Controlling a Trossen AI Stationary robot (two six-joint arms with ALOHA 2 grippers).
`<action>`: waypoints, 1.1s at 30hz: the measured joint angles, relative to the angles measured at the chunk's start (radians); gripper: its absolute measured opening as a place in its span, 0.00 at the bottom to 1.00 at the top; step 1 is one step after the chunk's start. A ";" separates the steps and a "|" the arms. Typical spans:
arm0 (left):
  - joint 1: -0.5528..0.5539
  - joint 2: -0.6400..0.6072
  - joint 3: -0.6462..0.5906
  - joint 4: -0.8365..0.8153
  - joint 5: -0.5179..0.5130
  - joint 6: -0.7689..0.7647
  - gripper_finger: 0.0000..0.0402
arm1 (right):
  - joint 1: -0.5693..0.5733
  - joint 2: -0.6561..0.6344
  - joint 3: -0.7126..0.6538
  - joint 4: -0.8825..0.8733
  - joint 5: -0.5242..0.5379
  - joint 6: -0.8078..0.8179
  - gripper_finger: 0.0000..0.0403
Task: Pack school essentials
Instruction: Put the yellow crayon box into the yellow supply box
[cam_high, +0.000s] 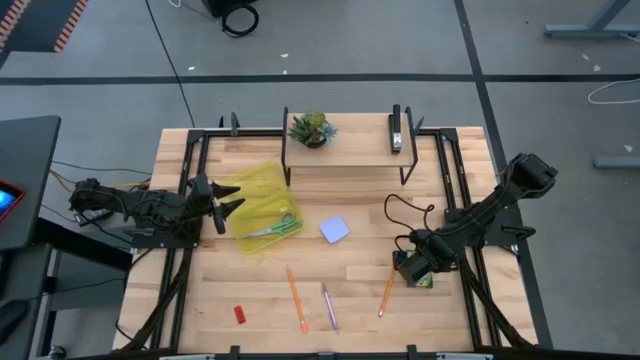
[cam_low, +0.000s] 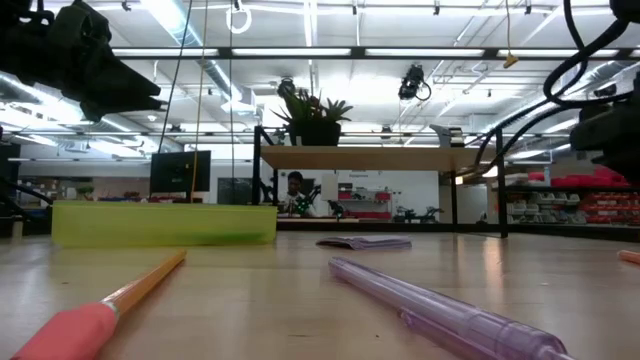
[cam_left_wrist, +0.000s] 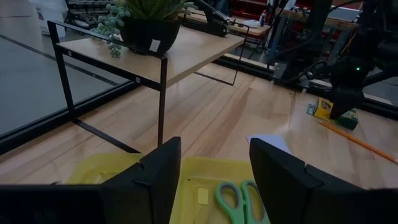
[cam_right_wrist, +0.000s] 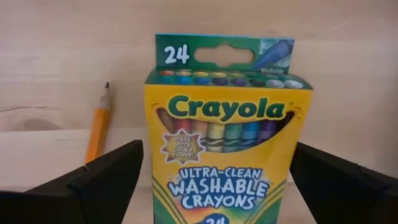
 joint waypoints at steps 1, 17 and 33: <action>0.000 0.000 0.000 -0.001 0.005 0.000 0.50 | 0.000 0.010 0.000 0.009 0.000 0.000 0.99; 0.000 0.000 0.000 -0.001 0.010 0.000 0.49 | 0.000 0.079 0.003 0.054 0.000 -0.014 0.88; 0.000 0.000 0.000 -0.001 0.010 0.046 0.49 | -0.014 -0.080 0.008 0.010 -0.011 -0.103 0.81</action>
